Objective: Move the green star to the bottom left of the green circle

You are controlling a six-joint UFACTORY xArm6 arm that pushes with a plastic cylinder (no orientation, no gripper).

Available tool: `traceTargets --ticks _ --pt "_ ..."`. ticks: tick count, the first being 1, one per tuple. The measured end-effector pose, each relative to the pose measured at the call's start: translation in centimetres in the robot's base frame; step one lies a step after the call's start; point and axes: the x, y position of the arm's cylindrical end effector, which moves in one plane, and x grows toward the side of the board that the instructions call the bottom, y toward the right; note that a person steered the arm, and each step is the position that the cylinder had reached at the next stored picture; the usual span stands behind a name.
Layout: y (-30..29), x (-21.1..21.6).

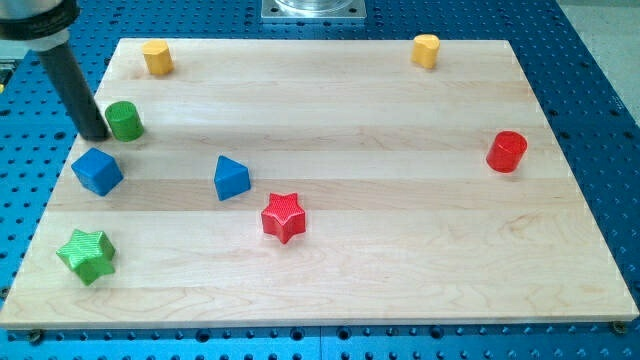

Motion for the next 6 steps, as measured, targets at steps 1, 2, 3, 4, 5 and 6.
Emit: traceTargets --ticks 1,2,3,4,5,6 --pt "-0.7 5.7" --pt "2.4 6.0" --pt "8.2 7.2" --pt "7.4 8.6" --pt "9.7 5.9" --pt "14.6 2.8"
